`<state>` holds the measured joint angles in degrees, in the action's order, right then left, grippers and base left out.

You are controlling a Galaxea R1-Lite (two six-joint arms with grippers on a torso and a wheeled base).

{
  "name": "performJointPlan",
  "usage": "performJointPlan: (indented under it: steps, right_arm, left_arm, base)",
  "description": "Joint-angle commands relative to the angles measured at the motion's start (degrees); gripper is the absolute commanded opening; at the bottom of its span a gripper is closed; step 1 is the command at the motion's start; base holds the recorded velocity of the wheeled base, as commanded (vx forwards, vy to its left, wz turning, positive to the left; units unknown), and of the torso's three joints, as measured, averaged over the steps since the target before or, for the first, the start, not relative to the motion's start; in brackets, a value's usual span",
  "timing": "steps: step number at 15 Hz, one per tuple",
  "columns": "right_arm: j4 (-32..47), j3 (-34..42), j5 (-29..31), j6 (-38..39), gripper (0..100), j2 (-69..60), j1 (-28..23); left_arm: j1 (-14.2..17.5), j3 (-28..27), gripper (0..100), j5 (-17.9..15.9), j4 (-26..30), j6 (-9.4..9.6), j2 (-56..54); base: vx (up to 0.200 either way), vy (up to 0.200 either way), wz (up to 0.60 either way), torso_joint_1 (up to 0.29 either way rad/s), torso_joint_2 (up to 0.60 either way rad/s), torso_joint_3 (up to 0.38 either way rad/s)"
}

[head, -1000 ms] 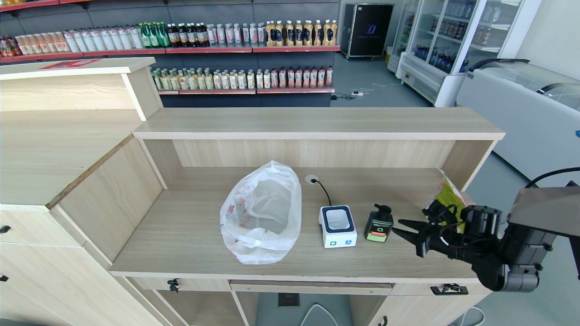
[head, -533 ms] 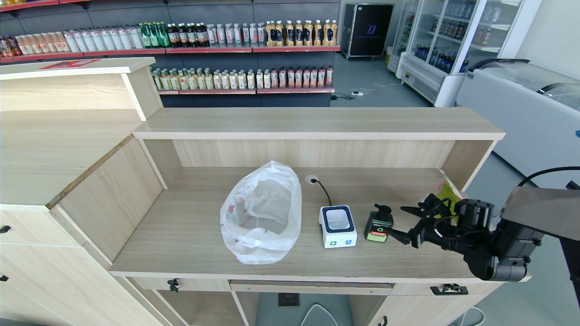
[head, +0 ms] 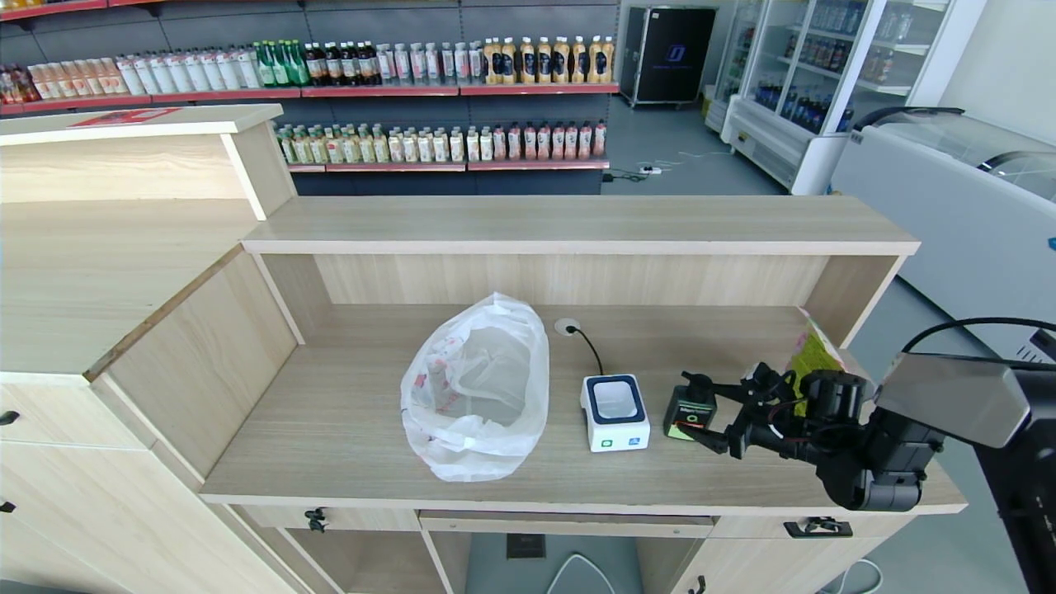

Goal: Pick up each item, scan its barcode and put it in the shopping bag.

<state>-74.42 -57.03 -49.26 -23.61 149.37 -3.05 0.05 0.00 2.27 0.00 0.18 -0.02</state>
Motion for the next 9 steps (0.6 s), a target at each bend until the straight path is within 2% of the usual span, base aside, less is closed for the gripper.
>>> performJointPlan:
  steps: [1,8,9]
  right_arm:
    - [-0.1,-0.5,0.0,0.0,100,1.9,0.7]
    - [-0.1,-2.7,-1.9,0.0,100,3.8,2.4]
    - [-0.1,-2.7,-1.9,0.0,0,3.8,2.5]
  left_arm:
    - [0.0,0.0,100,0.0,0.0,-0.01,0.0]
    - [0.0,0.0,100,0.0,0.0,-0.01,0.0]
    - [0.0,0.0,100,0.0,0.0,-0.01,0.0]
  base:
    - [0.0,0.0,0.0,0.0,0.0,0.0]
    - [0.0,0.0,0.0,0.0,0.0,0.0]
    - [0.0,0.0,0.0,0.0,0.0,0.0]
